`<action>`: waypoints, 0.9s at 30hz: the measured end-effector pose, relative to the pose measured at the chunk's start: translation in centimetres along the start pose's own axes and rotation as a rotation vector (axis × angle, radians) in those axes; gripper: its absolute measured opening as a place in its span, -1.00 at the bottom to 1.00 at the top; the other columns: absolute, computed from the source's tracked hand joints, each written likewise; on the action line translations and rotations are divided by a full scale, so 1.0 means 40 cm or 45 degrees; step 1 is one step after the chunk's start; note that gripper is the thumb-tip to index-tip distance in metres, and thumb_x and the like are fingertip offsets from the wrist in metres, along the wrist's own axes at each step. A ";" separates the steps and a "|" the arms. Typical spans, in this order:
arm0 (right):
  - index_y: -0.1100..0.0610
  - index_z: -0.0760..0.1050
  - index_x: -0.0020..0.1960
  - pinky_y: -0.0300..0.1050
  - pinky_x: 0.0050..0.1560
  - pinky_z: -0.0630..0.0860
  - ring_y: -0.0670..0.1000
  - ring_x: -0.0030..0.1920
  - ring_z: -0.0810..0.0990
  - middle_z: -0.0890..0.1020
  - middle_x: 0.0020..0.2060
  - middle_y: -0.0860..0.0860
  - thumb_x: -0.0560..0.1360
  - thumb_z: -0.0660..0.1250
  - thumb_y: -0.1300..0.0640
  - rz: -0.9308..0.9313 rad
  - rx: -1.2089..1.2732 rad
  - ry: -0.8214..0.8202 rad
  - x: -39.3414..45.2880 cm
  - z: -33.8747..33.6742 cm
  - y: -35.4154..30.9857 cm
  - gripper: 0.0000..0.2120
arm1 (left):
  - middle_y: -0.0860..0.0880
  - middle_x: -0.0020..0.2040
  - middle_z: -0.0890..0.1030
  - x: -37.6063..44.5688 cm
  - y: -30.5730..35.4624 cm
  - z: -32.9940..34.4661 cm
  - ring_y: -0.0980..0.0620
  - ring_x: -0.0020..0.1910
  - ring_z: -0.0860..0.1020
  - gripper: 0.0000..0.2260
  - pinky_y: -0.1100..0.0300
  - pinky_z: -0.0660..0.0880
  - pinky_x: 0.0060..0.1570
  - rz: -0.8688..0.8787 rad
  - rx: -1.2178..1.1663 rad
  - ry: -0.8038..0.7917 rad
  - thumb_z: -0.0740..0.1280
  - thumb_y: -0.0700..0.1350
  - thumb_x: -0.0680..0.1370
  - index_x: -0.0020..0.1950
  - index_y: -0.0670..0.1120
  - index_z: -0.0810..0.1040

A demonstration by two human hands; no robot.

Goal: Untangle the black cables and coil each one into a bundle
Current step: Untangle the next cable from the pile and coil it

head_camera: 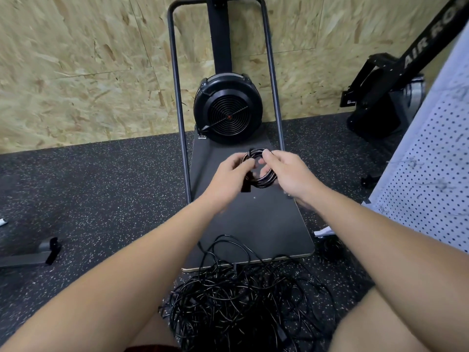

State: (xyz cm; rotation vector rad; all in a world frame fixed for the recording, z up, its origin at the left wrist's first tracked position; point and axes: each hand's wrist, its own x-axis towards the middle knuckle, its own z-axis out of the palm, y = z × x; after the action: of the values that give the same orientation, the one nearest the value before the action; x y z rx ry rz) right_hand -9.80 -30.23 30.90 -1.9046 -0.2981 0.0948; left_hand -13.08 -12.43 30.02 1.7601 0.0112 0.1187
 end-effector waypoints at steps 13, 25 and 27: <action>0.32 0.60 -0.04 0.10 -0.01 0.49 0.06 -0.16 0.55 0.62 -0.22 0.09 0.75 0.25 0.11 0.254 0.477 0.368 -0.068 -0.193 0.309 -0.66 | -0.08 -0.07 0.75 0.058 -0.145 0.303 0.00 -0.13 0.63 -0.84 -0.28 0.71 0.05 0.090 0.292 -0.237 0.41 -0.04 0.59 0.12 0.15 0.73; 0.03 0.77 0.21 -0.15 0.19 0.64 -0.20 0.05 0.73 0.77 -0.05 -0.21 0.69 0.43 0.02 0.713 0.101 0.487 -0.187 -0.261 0.870 -0.81 | 0.13 0.02 0.78 0.078 -0.646 0.658 0.08 0.05 0.75 -0.75 -0.10 0.67 0.22 -0.344 0.270 -0.356 0.45 0.15 0.55 0.14 0.07 0.77; 0.08 0.74 0.30 -0.04 0.30 0.65 -0.14 0.13 0.73 0.77 0.07 -0.16 0.68 0.46 -0.01 0.776 -0.006 0.511 -0.193 -0.263 0.964 -0.73 | 0.17 0.05 0.78 0.085 -0.721 0.719 0.12 0.09 0.74 -0.81 -0.06 0.65 0.26 -0.366 0.290 -0.430 0.40 -0.02 0.60 0.13 0.08 0.78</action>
State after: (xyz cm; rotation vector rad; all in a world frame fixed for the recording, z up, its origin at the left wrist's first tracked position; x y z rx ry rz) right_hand -8.86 -54.10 -2.05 -1.9110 0.5574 0.1136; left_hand -5.53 -34.78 -3.37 1.9663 0.0333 -0.4035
